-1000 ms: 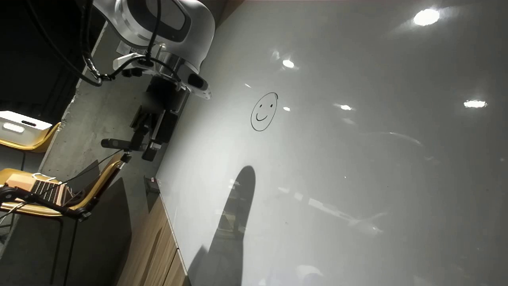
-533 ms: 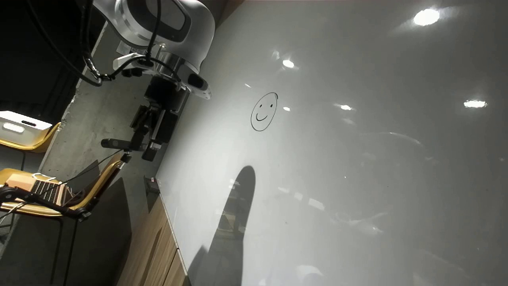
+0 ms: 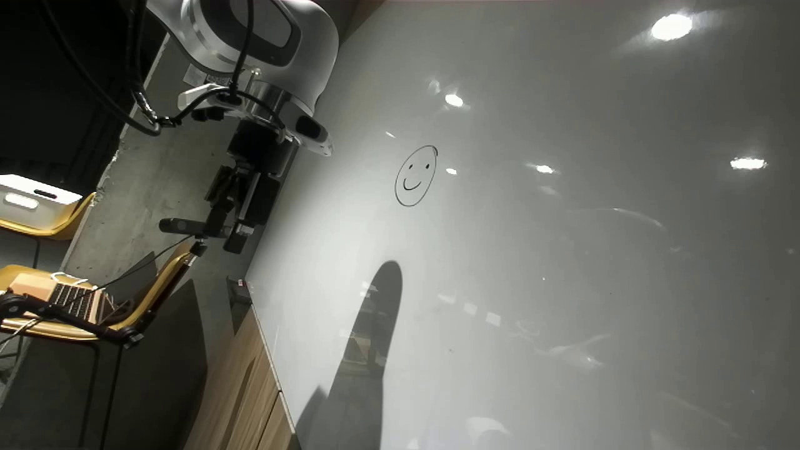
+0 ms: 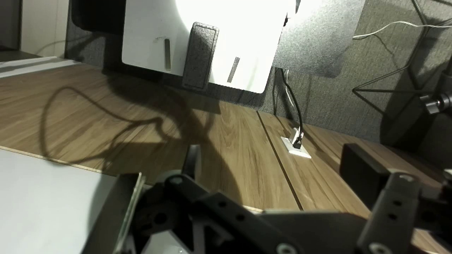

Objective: Rub the white board

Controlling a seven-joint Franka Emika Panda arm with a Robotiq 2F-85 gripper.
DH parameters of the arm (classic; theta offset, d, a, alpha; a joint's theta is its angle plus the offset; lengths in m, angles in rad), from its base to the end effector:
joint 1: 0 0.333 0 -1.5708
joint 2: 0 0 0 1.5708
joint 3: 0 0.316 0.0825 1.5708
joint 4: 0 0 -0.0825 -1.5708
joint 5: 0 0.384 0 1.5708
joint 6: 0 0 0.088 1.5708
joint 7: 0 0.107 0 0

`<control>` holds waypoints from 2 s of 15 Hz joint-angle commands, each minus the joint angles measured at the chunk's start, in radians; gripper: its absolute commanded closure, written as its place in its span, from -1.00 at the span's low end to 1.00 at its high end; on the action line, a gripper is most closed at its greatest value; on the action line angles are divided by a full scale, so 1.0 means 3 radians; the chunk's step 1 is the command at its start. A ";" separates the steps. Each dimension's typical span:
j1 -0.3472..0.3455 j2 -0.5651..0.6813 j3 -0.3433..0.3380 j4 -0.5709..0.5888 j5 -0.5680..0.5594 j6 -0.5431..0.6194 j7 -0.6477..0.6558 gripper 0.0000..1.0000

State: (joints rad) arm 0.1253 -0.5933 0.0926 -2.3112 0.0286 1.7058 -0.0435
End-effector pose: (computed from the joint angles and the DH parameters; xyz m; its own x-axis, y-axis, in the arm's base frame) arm 0.3604 0.0885 0.5573 0.9710 0.2387 -0.0149 0.2390 -0.9708 0.0228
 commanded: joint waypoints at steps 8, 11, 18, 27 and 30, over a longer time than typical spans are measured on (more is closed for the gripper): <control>-0.0004 0.0002 0.0004 0.0006 0.0002 -0.0005 -0.0001 -1.00; -0.0004 0.0002 0.0004 0.0006 0.0002 -0.0005 -0.0001 -1.00; -0.0004 0.0002 0.0004 0.0006 0.0002 -0.0005 -0.0001 -1.00; -0.0084 -0.0133 0.0001 -0.0344 -0.0078 0.0429 0.0076 -1.00; -0.0135 -0.0197 0.0000 -0.0540 -0.0106 0.0664 0.0154 -1.00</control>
State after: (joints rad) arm 0.1007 -0.6076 0.0922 -2.4100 0.0189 1.8460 -0.0248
